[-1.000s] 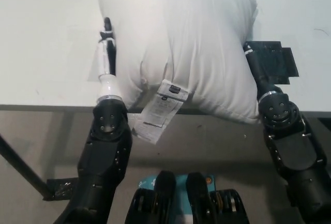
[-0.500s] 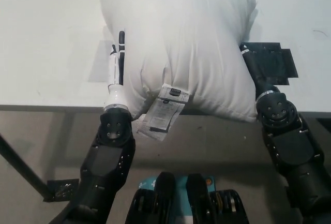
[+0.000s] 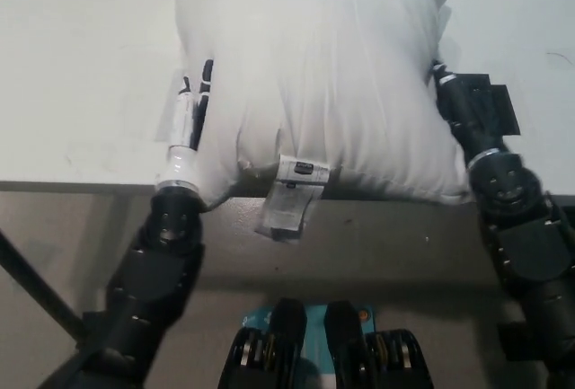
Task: The robot uses both hands to lift the pillow and then drops it on the table
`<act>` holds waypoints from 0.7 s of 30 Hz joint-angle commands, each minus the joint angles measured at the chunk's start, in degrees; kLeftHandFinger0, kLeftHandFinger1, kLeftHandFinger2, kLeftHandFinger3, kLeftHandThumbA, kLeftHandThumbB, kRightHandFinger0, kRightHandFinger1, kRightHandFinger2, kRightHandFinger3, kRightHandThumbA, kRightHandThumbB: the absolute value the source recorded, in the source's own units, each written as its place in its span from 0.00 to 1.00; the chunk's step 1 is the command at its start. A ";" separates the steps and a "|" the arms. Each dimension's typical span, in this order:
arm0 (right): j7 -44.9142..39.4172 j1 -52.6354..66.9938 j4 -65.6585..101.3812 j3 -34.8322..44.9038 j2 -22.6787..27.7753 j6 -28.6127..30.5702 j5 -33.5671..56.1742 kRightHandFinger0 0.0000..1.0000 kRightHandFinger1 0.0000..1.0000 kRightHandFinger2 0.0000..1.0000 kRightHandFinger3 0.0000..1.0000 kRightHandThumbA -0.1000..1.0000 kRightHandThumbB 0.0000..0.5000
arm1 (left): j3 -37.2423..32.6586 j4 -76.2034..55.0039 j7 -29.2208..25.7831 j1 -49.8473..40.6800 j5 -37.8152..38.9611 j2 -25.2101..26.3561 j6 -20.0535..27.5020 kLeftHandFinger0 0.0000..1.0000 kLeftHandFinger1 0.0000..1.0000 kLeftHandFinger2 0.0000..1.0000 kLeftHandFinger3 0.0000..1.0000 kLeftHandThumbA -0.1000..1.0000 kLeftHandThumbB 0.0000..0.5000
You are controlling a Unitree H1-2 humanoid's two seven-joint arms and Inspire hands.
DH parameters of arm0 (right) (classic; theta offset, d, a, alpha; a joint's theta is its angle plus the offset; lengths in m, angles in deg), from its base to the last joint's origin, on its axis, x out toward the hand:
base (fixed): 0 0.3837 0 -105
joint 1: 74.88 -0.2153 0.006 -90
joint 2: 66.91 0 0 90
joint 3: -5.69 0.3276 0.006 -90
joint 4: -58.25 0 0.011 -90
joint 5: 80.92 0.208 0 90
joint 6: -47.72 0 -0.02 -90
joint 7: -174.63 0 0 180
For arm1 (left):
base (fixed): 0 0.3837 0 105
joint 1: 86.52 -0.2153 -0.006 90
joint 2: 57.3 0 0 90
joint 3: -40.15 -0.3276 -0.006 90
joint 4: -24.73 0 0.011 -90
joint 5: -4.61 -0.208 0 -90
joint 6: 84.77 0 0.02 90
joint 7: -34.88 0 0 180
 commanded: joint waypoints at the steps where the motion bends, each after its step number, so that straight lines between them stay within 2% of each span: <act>1: -1.37 -4.03 0.53 1.09 1.28 3.85 2.13 1.00 1.00 1.00 1.00 1.00 0.50 | -1.85 -1.04 -0.63 4.78 -5.26 1.22 3.62 1.00 1.00 1.00 1.00 1.00 0.02; 2: -1.38 -4.04 0.51 1.10 1.29 3.87 2.15 1.00 1.00 1.00 1.00 1.00 0.51 | -1.88 -1.02 -0.65 4.79 -5.28 1.22 3.63 1.00 1.00 1.00 1.00 1.00 0.02; 3: -1.44 -4.01 0.15 1.46 2.47 3.21 2.13 1.00 1.00 1.00 1.00 1.00 0.44 | -2.12 -1.05 -0.08 4.74 -5.87 2.94 2.91 1.00 1.00 1.00 1.00 1.00 0.10; 5: -1.52 -4.09 -0.62 2.08 3.73 3.02 2.47 1.00 1.00 1.00 1.00 1.00 0.42 | -2.35 -0.30 0.29 4.75 -6.56 4.91 2.53 1.00 1.00 1.00 1.00 1.00 0.15; 7: -1.52 -4.15 -0.83 2.12 3.80 3.17 2.54 1.00 1.00 1.00 1.00 1.00 0.42 | -2.41 -0.12 0.17 4.78 -6.65 5.04 2.51 1.00 1.00 1.00 1.00 1.00 0.15; 8: -1.95 -4.29 -1.95 2.90 4.26 3.18 3.59 1.00 1.00 1.00 1.00 1.00 0.49 | -2.17 -0.31 0.22 4.22 -6.65 5.95 2.67 1.00 1.00 1.00 1.00 1.00 0.12; 10: -1.97 -4.31 -2.03 2.88 4.28 3.25 3.65 1.00 1.00 1.00 1.00 1.00 0.49 | -2.14 -0.30 0.22 4.22 -6.72 5.93 2.68 1.00 1.00 1.00 1.00 1.00 0.12; 11: -1.86 -3.88 -1.96 2.89 4.92 4.06 3.42 1.00 1.00 1.00 1.00 1.00 0.43 | -2.20 0.18 -0.51 4.03 -7.46 6.82 2.78 1.00 1.00 1.00 1.00 1.00 0.12; 13: -1.75 -3.81 -2.05 2.81 4.94 4.14 3.35 1.00 1.00 1.00 1.00 1.00 0.42 | -2.16 0.07 -0.54 3.92 -7.69 6.90 2.66 1.00 1.00 1.00 1.00 1.00 0.11; 15: -1.13 -3.06 -0.91 2.29 5.55 3.94 2.33 1.00 1.00 1.00 1.00 1.00 0.46 | -1.73 -0.80 -0.26 3.45 -7.55 7.56 2.79 1.00 1.00 1.00 1.00 1.00 0.06; 18: -1.13 -2.65 0.00 2.41 6.02 3.97 2.40 1.00 1.00 1.00 1.00 1.00 0.42 | -1.46 -0.36 -0.99 3.66 -7.96 8.06 4.28 1.00 1.00 1.00 1.00 1.00 0.03; 21: -1.61 -1.59 1.13 3.04 7.14 4.56 3.11 1.00 1.00 1.00 1.00 1.00 0.41 | -0.27 -0.64 0.08 3.14 -6.68 8.78 4.56 1.00 1.00 1.00 1.00 1.00 0.08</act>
